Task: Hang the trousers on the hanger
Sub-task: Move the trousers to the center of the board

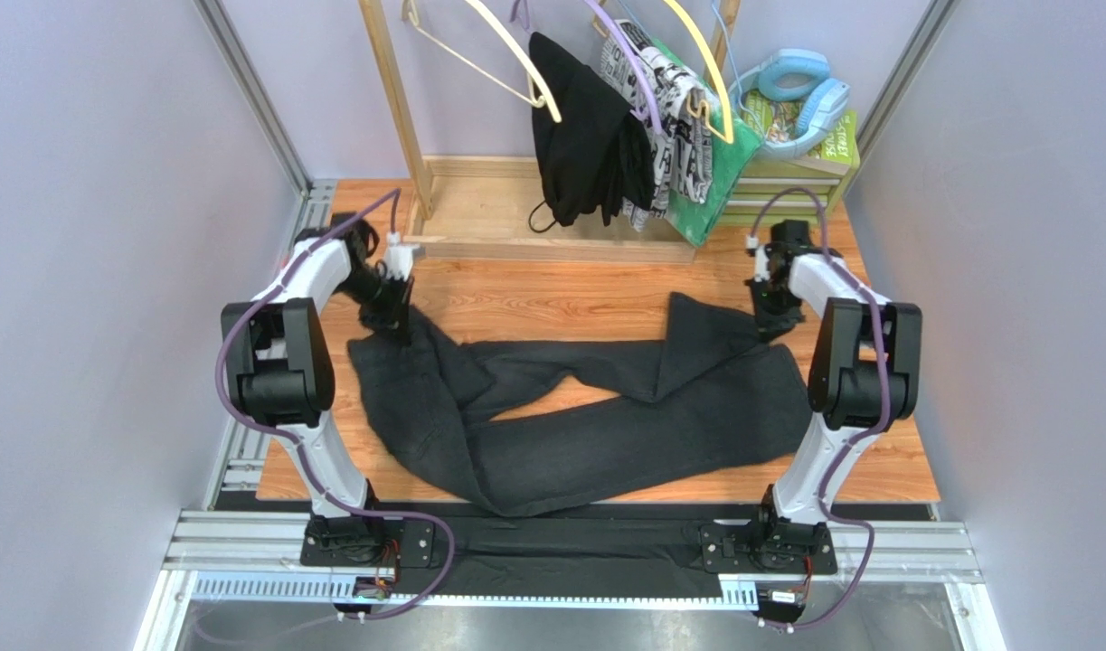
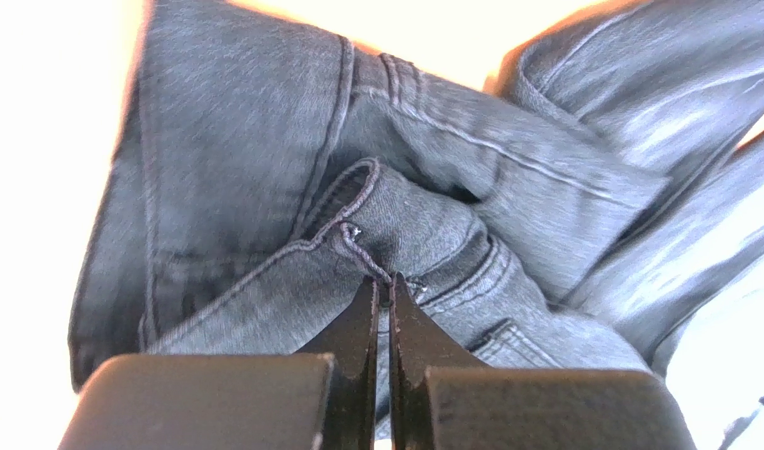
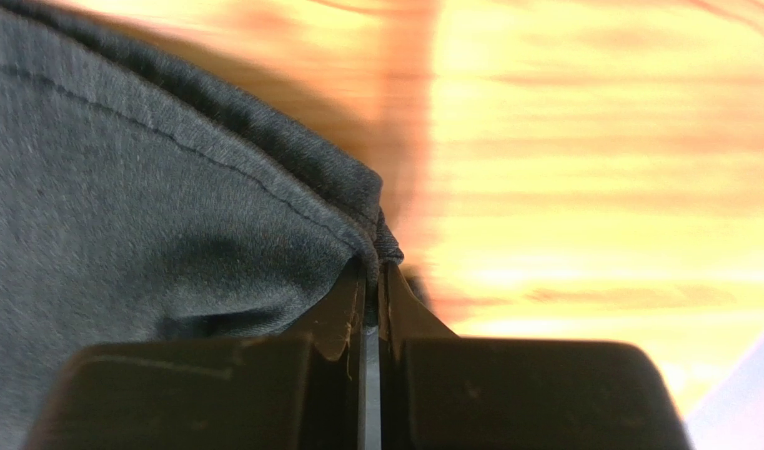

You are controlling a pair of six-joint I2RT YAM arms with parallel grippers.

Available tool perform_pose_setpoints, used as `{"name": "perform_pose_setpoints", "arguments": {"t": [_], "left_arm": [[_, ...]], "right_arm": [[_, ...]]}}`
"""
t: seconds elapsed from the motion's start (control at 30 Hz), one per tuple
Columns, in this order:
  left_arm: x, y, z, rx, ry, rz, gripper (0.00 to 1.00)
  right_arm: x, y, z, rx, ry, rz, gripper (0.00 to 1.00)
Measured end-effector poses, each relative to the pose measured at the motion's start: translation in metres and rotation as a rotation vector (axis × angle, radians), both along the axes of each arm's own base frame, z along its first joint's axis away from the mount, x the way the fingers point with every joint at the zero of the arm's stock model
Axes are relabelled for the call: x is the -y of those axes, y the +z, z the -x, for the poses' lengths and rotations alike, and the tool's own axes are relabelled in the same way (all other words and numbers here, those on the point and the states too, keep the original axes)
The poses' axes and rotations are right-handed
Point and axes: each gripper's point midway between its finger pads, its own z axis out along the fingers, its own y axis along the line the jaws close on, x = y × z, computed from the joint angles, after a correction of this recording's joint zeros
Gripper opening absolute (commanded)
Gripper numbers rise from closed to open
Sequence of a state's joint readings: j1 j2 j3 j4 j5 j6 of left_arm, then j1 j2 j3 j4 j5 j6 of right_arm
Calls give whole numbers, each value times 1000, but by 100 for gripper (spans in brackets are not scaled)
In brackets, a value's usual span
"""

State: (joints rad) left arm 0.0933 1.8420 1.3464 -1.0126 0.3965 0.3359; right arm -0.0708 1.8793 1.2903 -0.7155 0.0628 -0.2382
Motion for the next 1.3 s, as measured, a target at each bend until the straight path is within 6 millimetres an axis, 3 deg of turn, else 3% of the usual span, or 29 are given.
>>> {"name": "perform_pose_setpoints", "arguments": {"t": [0.1,0.2,0.3,0.4,0.5,0.53,0.57,0.63,0.67,0.73,0.77,0.9,1.03,1.17,1.23,1.3], "left_arm": [[18,31,-43,124,-16,59,0],[25,74,-86,298,-25,117,0],[16,110,-100,435,-16,177,0],[-19,125,-76,506,26,207,0],[-69,112,-34,500,116,172,0],[-87,101,-18,480,165,163,25],[-107,85,-1,445,228,156,42],[-137,55,26,373,327,136,61],[-150,40,40,331,379,130,90],[-166,22,57,278,423,114,91],[-169,18,63,261,435,111,91],[-169,29,61,304,414,97,93],[-162,63,44,415,332,45,93],[-136,93,24,510,191,6,96],[-120,103,15,535,124,3,95],[-104,103,8,529,44,-14,92]], "right_arm": [[36,5,7,1,-78,23,0],[66,16,6,15,-144,41,0],[88,34,-5,68,-184,60,0],[101,48,-12,106,-194,72,0],[99,50,-8,99,-179,64,0],[96,50,-8,96,-168,55,0],[94,49,-7,91,-160,45,0],[89,47,-5,81,-144,29,16],[85,46,-3,70,-132,17,37],[79,45,0,52,-120,-3,56],[76,45,3,40,-104,-10,75],[67,46,17,-9,-60,-50,77],[64,69,35,-9,-22,-68,70],[53,94,56,5,39,-97,55],[44,93,70,-26,69,-127,51],[33,79,87,-95,101,-164,49]]}}
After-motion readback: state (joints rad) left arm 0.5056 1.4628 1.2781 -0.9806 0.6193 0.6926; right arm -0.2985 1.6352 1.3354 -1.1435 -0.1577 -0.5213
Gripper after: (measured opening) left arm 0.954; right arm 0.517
